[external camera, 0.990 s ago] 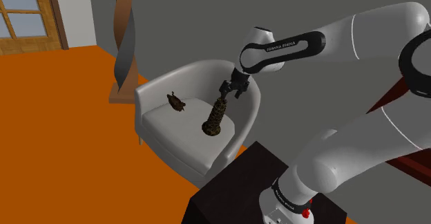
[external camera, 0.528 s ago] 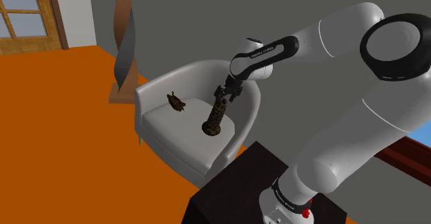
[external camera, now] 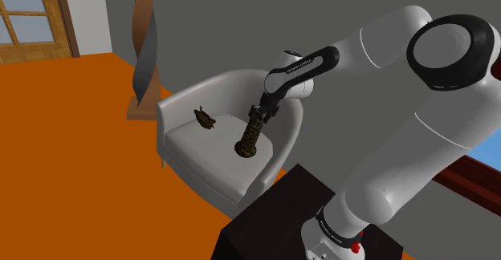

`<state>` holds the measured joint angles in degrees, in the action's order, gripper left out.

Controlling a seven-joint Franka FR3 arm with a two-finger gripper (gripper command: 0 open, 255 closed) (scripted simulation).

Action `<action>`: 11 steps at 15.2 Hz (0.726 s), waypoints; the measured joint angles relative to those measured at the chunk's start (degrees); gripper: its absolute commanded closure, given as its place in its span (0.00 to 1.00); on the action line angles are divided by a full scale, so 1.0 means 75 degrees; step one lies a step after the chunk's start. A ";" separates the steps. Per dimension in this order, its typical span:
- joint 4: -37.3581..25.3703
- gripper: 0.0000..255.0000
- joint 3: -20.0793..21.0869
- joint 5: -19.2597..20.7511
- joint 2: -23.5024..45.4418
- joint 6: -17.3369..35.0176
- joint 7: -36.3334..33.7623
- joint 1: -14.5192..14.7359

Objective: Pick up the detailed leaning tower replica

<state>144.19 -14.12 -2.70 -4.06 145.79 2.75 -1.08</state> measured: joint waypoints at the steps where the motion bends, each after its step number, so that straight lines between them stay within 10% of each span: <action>1: -0.0003 1.00 0.0000 -0.0002 0.0002 0.0004 0.0001 0.0000; 11: -0.0048 1.00 0.0005 0.0091 -0.0183 -0.0241 -0.0065 -0.0018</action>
<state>143.83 -14.08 -2.01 -5.44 143.98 2.26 -1.21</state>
